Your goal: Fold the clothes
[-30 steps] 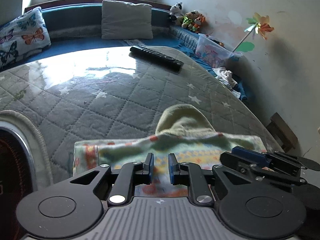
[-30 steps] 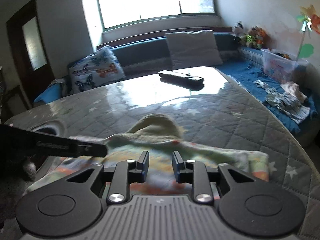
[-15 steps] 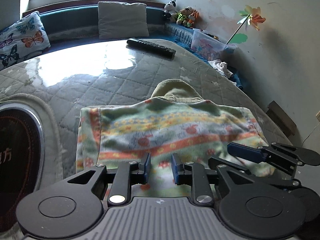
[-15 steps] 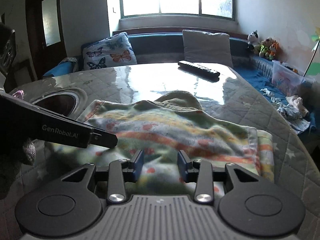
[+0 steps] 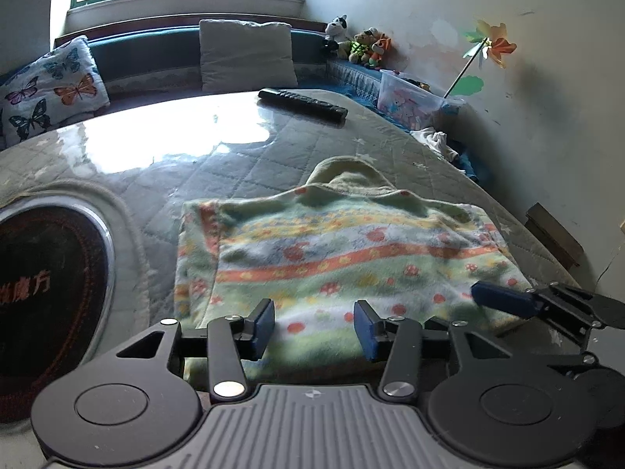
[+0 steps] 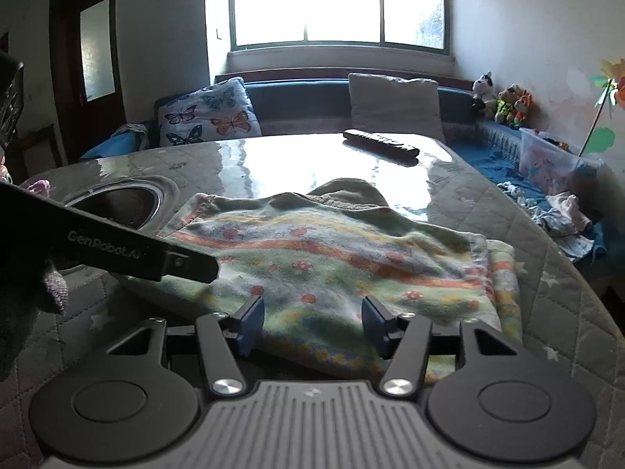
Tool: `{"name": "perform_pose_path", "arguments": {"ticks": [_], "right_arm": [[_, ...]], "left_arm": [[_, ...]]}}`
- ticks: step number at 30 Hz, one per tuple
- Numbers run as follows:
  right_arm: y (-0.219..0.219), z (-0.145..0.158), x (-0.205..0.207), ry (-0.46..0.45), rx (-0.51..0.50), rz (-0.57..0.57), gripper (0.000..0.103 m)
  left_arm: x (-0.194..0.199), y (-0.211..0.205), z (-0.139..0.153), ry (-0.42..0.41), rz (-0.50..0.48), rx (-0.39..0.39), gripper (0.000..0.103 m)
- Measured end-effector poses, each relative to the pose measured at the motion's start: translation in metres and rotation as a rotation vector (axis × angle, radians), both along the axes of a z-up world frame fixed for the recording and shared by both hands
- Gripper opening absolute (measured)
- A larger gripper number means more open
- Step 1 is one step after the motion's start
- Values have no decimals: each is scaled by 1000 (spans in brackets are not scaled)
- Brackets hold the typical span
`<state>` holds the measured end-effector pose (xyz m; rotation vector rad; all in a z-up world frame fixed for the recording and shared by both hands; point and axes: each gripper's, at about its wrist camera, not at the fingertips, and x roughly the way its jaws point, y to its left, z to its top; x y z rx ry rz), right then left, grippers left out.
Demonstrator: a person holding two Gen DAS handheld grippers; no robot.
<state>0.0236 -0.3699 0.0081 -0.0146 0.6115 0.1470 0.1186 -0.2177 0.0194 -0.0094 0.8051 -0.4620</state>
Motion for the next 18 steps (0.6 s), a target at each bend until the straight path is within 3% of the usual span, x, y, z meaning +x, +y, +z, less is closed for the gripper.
{"name": "perform_pose_path", "arguments": {"ticks": [8, 13, 18], "right_arm": [[-2, -3, -4, 0, -3, -12, 65], [-3, 2, -13, -23, -1, -31, 84], [-5, 5, -18, -33, 16, -75, 94]], "left_arm": [[-11, 9, 0, -7, 9, -5, 49], [-23, 15, 8, -37, 23, -6, 59], [-36, 21, 13, -65, 23, -14, 72]]}}
